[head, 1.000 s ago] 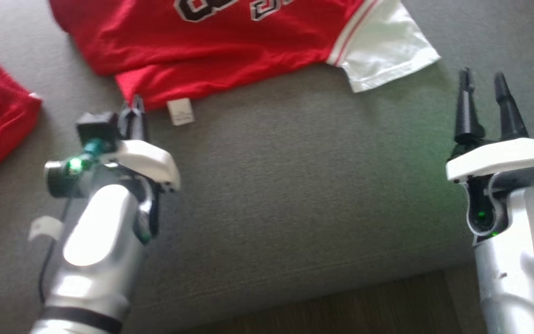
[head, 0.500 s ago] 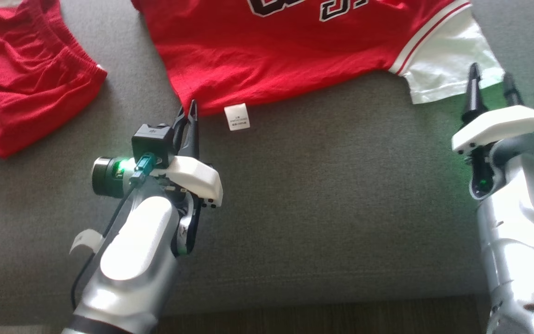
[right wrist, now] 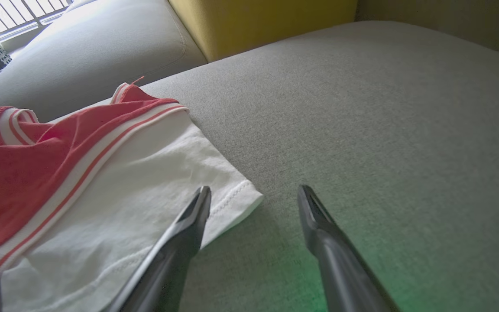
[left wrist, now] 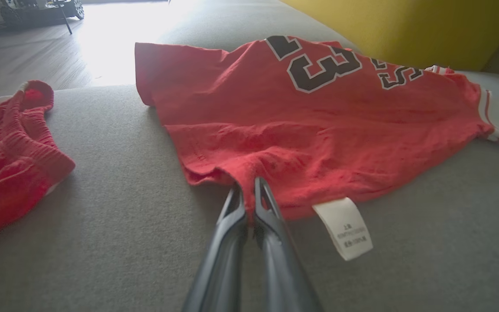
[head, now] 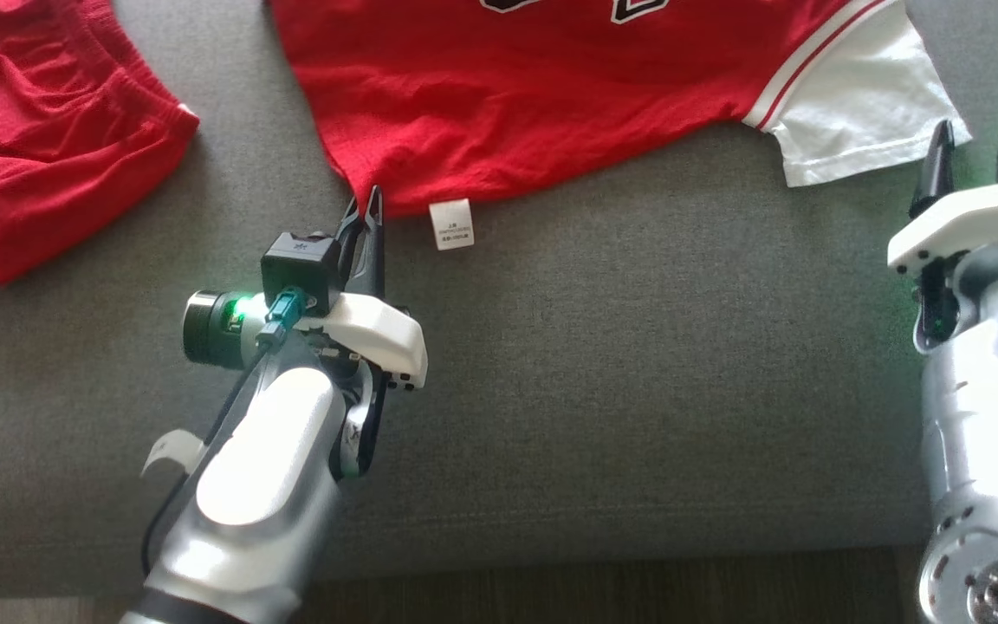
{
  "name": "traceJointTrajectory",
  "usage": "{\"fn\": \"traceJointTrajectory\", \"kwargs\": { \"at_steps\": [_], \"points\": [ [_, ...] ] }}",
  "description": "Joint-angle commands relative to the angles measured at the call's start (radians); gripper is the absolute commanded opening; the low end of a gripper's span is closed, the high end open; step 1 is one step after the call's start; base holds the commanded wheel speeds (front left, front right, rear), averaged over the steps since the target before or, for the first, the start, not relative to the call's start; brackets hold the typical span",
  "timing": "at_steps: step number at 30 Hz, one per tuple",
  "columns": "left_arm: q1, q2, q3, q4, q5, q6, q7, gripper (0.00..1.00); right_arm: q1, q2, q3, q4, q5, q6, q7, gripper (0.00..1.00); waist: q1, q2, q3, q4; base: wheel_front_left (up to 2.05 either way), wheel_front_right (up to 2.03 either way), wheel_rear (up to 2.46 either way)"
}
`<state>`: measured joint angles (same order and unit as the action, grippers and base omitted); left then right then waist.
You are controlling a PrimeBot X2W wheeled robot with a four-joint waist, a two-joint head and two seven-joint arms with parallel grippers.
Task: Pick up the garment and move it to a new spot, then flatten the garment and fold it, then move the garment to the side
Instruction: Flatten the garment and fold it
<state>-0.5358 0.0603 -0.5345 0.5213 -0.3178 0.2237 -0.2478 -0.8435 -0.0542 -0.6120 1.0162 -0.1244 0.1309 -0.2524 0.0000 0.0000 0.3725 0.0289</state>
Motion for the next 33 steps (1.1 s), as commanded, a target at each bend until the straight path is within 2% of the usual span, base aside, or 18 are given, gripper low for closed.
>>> {"fn": "traceJointTrajectory", "kwargs": {
  "at_steps": [1, 10, 15, 16, 17, 18, 25, 33],
  "points": [
    [-0.026, 0.018, 0.031, -0.033, 0.005, 0.008, -0.002, 0.00, -0.044, 0.004, 0.012, -0.019, -0.007, 0.000, -0.009, 1.00, 0.0000, 0.0000, 0.007, -0.006, 0.00, 0.00, 0.00],
    [-0.032, 0.034, 0.027, -0.044, 0.003, 0.014, 0.004, 0.00, -0.088, 0.004, -0.047, 0.016, -0.058, 0.000, -0.009, 1.00, 0.0000, 0.0000, 0.031, -0.009, 0.00, 0.00, 0.00],
    [-0.035, 0.042, 0.026, -0.049, 0.000, 0.019, 0.010, 0.00, -0.111, 0.004, -0.035, 0.061, -0.063, 0.000, -0.009, 1.00, 0.0000, 0.0000, 0.034, -0.011, 0.00, 0.00, 0.00],
    [-0.035, 0.044, 0.026, -0.052, 0.000, 0.021, 0.011, 0.00, -0.114, 0.004, -0.029, 0.067, -0.062, 0.000, -0.009, 0.70, 0.0000, 0.0000, 0.036, -0.012, 0.00, 0.00, 0.00],
    [-0.037, 0.047, 0.027, -0.054, 0.000, 0.023, 0.013, 0.00, -0.117, 0.004, -0.025, 0.071, -0.060, 0.000, -0.009, 0.24, 0.0000, 0.0000, 0.038, -0.012, 0.00, 0.00, 0.00],
    [-0.037, 0.050, 0.028, -0.057, 0.000, 0.024, 0.015, 0.00, -0.120, 0.004, -0.022, 0.074, -0.056, 0.000, -0.009, 0.00, 0.0000, 0.0000, 0.039, -0.011, 0.00, 0.00, 0.00],
    [-0.036, 0.075, 0.033, -0.074, -0.003, 0.031, 0.027, 0.00, -0.126, 0.004, 0.022, 0.048, 0.008, 0.000, -0.009, 0.00, 0.0000, 0.0000, 0.034, -0.014, 0.00, 0.00, 0.00],
    [-0.017, 0.116, 0.055, -0.142, -0.023, 0.022, 0.020, 0.00, -0.072, 0.004, 0.198, -0.101, 0.150, 0.000, -0.009, 0.00, 0.0000, 0.0000, -0.053, -0.049, 0.00, 0.00, 0.00]
  ]
}}
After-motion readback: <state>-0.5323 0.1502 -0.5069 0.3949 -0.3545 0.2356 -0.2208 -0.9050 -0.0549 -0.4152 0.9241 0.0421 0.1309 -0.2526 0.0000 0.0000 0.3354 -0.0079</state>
